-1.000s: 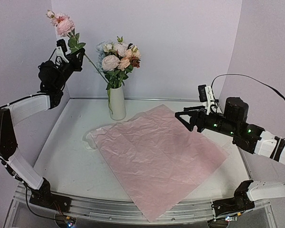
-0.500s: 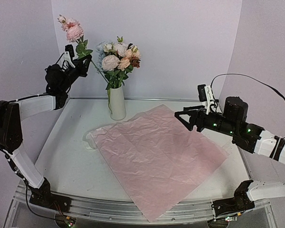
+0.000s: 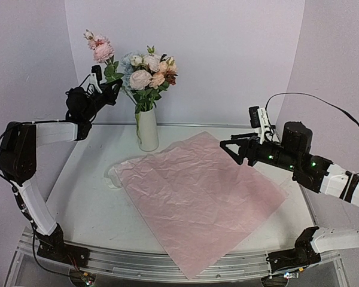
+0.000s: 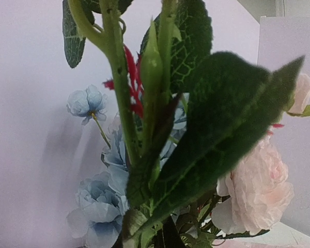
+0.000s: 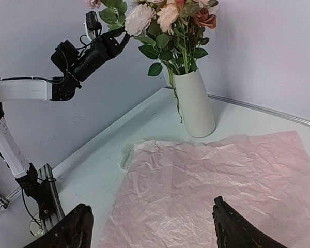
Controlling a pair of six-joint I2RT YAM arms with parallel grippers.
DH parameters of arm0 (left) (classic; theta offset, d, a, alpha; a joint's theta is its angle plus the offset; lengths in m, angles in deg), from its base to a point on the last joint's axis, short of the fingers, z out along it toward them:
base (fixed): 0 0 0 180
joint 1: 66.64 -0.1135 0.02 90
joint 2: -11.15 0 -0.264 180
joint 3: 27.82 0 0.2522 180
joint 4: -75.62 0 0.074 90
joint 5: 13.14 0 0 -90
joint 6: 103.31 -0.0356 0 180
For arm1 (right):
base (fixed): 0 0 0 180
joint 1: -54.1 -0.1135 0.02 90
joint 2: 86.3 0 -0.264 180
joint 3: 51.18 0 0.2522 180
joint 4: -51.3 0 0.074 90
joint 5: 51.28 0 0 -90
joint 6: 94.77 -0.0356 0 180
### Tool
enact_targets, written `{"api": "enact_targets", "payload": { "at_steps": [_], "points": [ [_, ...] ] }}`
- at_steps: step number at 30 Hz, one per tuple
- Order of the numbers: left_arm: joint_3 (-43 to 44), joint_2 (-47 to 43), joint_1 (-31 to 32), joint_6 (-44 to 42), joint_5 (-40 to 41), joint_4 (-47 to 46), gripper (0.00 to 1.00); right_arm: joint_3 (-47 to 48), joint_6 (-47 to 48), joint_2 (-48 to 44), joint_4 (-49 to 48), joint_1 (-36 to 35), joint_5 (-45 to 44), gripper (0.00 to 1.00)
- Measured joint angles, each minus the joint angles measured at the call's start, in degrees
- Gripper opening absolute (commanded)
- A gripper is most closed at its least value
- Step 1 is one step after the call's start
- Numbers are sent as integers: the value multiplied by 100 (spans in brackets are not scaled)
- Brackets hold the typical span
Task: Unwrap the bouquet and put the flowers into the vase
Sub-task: Insert the fake flower into the vase.
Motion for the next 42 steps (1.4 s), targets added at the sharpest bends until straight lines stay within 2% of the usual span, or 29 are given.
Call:
{"api": "enact_targets", "payload": {
  "at_steps": [28, 42],
  "points": [
    [183, 788, 245, -185, 20, -55, 0, 22, 59, 79, 2, 0, 17, 80],
    [322, 913, 341, -440, 69, 447, 0, 22, 57, 76, 4, 0, 17, 80]
  ]
}}
